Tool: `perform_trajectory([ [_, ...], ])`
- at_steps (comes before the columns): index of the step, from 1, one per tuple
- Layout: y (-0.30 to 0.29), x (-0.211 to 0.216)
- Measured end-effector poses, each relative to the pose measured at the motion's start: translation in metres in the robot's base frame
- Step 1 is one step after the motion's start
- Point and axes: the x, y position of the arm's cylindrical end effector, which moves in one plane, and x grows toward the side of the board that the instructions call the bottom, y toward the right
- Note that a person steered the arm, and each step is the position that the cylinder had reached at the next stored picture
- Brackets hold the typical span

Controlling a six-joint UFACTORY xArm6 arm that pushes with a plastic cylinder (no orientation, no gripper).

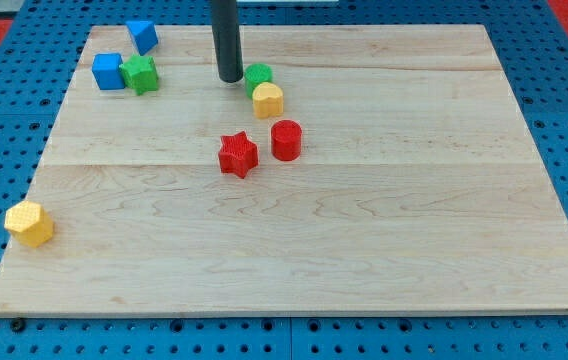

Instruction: Move the yellow heart to the bottom right of the green circle

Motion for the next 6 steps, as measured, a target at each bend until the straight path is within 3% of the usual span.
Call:
perform_trajectory([
  [2,0.070,0.018],
  [4,-0.017,0.036],
  [5,0.013,0.067],
  [6,0.105,0.067],
])
